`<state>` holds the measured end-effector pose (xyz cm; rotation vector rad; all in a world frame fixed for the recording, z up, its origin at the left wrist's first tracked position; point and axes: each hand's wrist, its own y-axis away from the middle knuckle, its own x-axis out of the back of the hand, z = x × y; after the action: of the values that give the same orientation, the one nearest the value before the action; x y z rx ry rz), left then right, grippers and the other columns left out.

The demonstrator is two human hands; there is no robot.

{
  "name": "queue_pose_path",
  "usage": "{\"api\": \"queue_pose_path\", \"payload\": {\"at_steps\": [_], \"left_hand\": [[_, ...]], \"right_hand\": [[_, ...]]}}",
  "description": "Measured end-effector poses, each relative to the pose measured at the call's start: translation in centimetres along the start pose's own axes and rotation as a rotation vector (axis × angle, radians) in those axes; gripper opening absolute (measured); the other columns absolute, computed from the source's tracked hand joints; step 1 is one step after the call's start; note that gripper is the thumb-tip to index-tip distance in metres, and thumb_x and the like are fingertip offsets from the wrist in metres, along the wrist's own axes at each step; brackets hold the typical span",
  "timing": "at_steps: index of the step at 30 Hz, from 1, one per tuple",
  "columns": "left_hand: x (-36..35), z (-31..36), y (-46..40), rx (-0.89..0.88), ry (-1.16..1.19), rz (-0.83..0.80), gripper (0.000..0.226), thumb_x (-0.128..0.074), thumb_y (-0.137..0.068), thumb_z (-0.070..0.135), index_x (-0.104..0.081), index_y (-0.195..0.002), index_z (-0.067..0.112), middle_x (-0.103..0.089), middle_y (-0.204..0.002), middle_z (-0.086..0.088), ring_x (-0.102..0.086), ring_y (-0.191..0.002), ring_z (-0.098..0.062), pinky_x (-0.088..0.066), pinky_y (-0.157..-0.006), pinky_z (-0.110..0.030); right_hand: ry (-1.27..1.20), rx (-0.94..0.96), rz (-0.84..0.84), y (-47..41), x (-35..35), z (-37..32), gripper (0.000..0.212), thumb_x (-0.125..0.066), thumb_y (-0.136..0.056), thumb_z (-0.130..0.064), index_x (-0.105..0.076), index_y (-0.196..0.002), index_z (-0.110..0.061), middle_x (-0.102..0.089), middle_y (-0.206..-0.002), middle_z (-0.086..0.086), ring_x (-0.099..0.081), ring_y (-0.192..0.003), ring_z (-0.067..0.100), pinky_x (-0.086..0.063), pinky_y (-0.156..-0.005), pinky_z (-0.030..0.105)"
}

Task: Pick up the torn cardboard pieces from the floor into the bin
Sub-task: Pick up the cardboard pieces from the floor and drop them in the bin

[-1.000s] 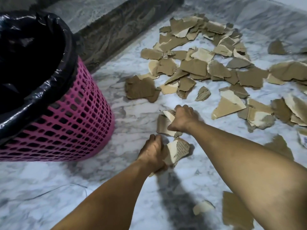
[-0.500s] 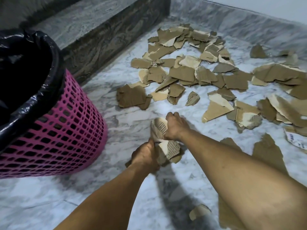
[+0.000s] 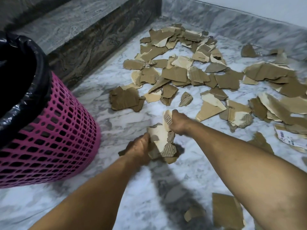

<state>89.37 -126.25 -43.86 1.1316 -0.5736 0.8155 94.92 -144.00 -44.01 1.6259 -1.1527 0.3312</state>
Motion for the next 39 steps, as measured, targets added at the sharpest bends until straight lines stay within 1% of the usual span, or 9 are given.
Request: {"api": "queue_pose_path", "payload": {"at_steps": [3, 7, 10, 13, 17, 21, 31, 35, 39], "left_hand": [[1.2, -0.6, -0.2, 0.034, -0.080, 0.001, 0.042, -0.071, -0.070, 0.040, -0.039, -0.096, 0.033, -0.056, -0.116, 0.000, -0.053, -0.113, -0.030, -0.043, -0.082, -0.036], [2.3, -2.2, -1.0, 0.151, -0.095, 0.030, 0.018, -0.053, -0.079, 0.034, -0.036, -0.084, 0.032, -0.047, -0.115, -0.007, -0.047, -0.112, -0.036, -0.042, -0.091, -0.059], [2.3, -2.6, -1.0, 0.157, -0.032, -0.027, 0.043, -0.061, -0.071, 0.027, -0.044, -0.110, 0.032, -0.045, -0.124, -0.008, -0.045, -0.117, -0.034, -0.044, -0.096, -0.048], [1.3, -2.8, -0.9, 0.125, 0.066, -0.024, 0.076, -0.067, -0.066, 0.027, -0.037, -0.135, 0.017, -0.040, -0.135, -0.009, -0.040, -0.128, -0.029, -0.041, -0.104, -0.038], [0.2, -2.3, -1.1, 0.113, 0.129, -0.014, 0.056, -0.059, -0.082, 0.013, -0.038, -0.134, 0.015, -0.039, -0.136, -0.011, -0.044, -0.122, -0.031, -0.043, -0.093, -0.033], [1.2, -1.6, -1.8, 0.123, 0.087, 0.001, 0.034, -0.051, -0.085, 0.007, -0.048, -0.119, 0.010, -0.052, -0.121, -0.017, -0.051, -0.109, -0.035, -0.045, -0.081, -0.037], [3.7, 4.8, -2.7, -0.060, -0.007, -0.162, 0.033, -0.048, -0.084, 0.011, -0.052, -0.117, 0.010, -0.053, -0.119, -0.016, -0.051, -0.108, -0.031, -0.046, -0.084, -0.040], [-0.6, 5.7, -2.1, -0.245, -0.387, -0.205, 0.074, -0.070, -0.072, 0.041, -0.037, -0.129, 0.008, -0.034, -0.128, -0.011, -0.033, -0.123, -0.031, -0.036, -0.102, -0.043], [-3.5, 5.1, -1.7, -0.382, -0.642, -0.068, 0.084, -0.075, -0.068, 0.037, -0.030, -0.132, 0.007, -0.028, -0.130, -0.011, -0.032, -0.118, -0.029, -0.037, -0.096, -0.043]], "right_hand": [[-0.004, 0.027, -0.066, 0.6, 0.1, -0.2, 0.057, -0.049, -0.090, -0.013, -0.025, -0.141, -0.011, -0.052, -0.125, 0.017, -0.058, -0.102, 0.032, -0.057, -0.072, 0.040], [0.248, 0.101, 0.035, 1.2, -2.4, -0.6, 0.081, -0.074, -0.076, -0.046, -0.035, -0.141, -0.016, -0.037, -0.138, 0.012, -0.038, -0.129, 0.034, -0.040, -0.102, 0.046], [0.300, 0.103, 0.140, 1.3, -4.2, -0.9, 0.096, -0.083, -0.063, -0.053, -0.037, -0.136, -0.013, -0.036, -0.137, 0.011, -0.034, -0.130, 0.032, -0.035, -0.105, 0.045], [0.119, 0.055, 0.135, 1.2, -4.3, -1.4, 0.095, -0.091, -0.058, -0.037, -0.034, -0.130, -0.012, -0.046, -0.129, 0.011, -0.047, -0.122, 0.033, -0.045, -0.095, 0.042], [-0.087, 0.018, 0.111, 0.9, -2.6, -0.7, 0.080, -0.088, -0.066, -0.022, -0.032, -0.123, -0.015, -0.061, -0.118, 0.011, -0.062, -0.104, 0.032, -0.057, -0.079, 0.040], [-0.333, -0.057, 0.169, 1.2, 1.1, 1.9, 0.069, -0.081, -0.077, -0.018, -0.035, -0.129, -0.014, -0.058, -0.113, 0.005, -0.061, -0.098, 0.027, -0.051, -0.057, 0.030], [-0.238, -0.290, 0.258, 2.3, 6.9, 9.6, 0.066, -0.078, -0.081, -0.025, -0.042, -0.131, -0.002, -0.055, -0.134, 0.015, -0.051, -0.125, 0.033, -0.044, -0.093, 0.034], [-0.196, -0.323, 0.225, 1.4, 7.2, 10.9, 0.084, -0.077, -0.081, -0.028, -0.029, -0.142, 0.003, -0.050, -0.139, 0.019, -0.049, -0.127, 0.036, -0.046, -0.096, 0.038], [-0.132, -0.324, 0.259, -0.1, 7.3, 11.5, 0.086, -0.078, -0.077, -0.037, -0.033, -0.144, -0.007, -0.041, -0.145, 0.017, -0.040, -0.133, 0.037, -0.042, -0.103, 0.042]]}}
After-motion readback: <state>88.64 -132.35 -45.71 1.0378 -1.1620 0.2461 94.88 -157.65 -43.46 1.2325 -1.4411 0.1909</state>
